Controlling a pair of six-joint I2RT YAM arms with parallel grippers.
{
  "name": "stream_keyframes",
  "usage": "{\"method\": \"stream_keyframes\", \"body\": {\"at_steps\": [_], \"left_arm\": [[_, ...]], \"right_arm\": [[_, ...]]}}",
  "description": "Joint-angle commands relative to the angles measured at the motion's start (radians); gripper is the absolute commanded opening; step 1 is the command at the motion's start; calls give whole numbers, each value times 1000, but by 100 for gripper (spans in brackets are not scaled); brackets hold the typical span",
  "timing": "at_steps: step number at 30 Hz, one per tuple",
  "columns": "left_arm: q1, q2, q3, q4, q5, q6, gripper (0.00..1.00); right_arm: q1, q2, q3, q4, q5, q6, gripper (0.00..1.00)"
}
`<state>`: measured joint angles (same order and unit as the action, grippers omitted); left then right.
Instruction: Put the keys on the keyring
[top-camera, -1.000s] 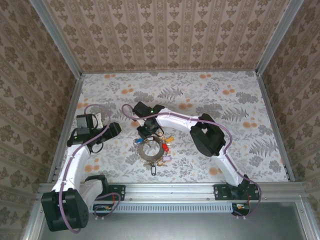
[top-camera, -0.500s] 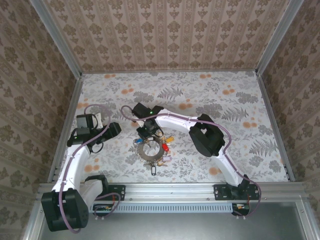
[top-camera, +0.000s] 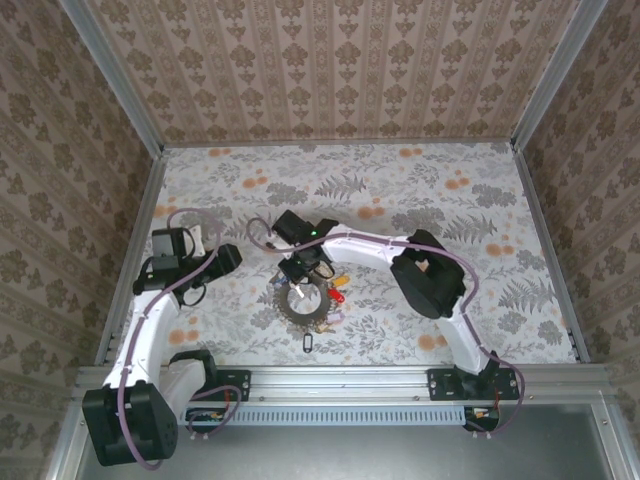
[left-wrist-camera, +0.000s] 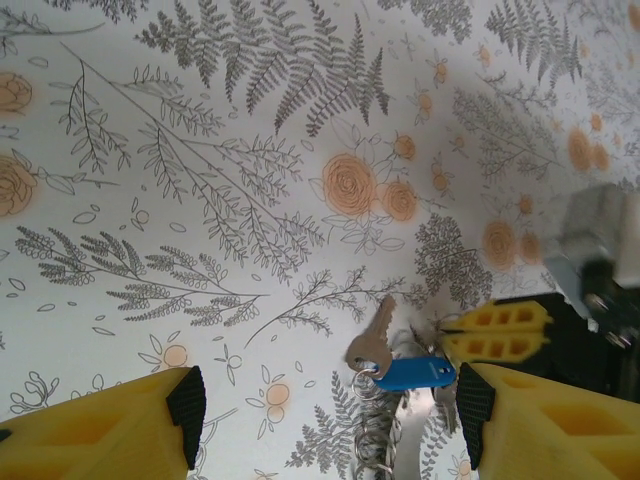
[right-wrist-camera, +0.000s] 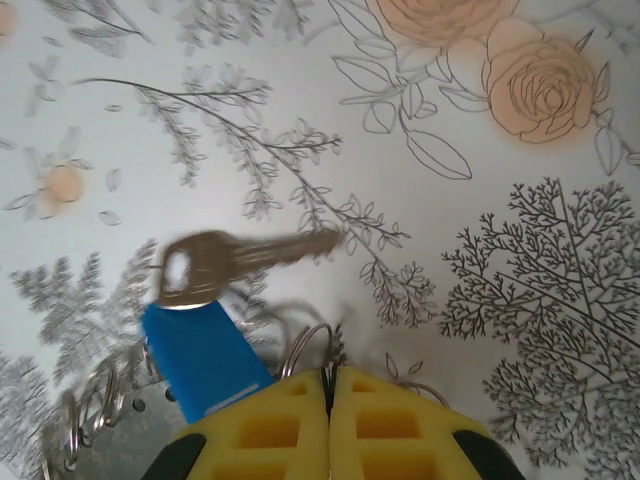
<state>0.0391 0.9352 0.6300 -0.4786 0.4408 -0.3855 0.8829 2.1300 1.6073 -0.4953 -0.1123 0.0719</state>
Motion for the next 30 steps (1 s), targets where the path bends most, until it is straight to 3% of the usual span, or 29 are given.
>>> {"method": "stream_keyframes", "body": {"at_steps": [1,7,17,24,30], "left_arm": [[-5,-24,47,-22,-2,31,70],[-6,-56,66,-16,21,35,70],[-11,-95,96,38,147,53,70],[-28,-137,92,143,360,119,70],[-90,-164,132,145,566,272,66]], "right_arm": [[6,-155,-110,221,-54,-86,5],[6,-353,-349,519,-78,-145,2],[5,-563,-542,769,-136,-218,0],[-18,-690,-613,855,-228,-293,0],[-49,-787,-633,871,-303,-277,0]]}}
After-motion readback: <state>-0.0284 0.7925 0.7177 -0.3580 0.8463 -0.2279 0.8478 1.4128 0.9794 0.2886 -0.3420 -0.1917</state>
